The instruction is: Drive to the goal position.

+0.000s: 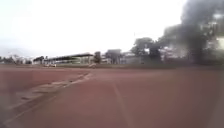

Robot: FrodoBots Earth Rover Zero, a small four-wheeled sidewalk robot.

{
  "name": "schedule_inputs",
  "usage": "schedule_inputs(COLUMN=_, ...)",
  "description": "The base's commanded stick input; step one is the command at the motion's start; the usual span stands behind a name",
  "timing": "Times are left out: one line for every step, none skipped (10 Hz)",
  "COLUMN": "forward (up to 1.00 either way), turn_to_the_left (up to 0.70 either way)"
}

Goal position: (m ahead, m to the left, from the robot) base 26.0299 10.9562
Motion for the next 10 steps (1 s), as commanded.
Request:
schedule_inputs(forward=0.7, turn_to_the_left=0.02)
schedule_inputs(forward=0.7, turn_to_the_left=0.02)
schedule_inputs(forward=0.7, turn_to_the_left=0.02)
schedule_inputs(forward=0.7, turn_to_the_left=0.02)
schedule_inputs(forward=0.7, turn_to_the_left=0.02)
schedule_inputs(forward=0.7, turn_to_the_left=0.02)
schedule_inputs(forward=0.7, turn_to_the_left=0.02)
schedule_inputs(forward=0.7, turn_to_the_left=0.02)
schedule_inputs(forward=0.7, turn_to_the_left=0.02)
schedule_inputs(forward=0.7, turn_to_the_left=0.02)
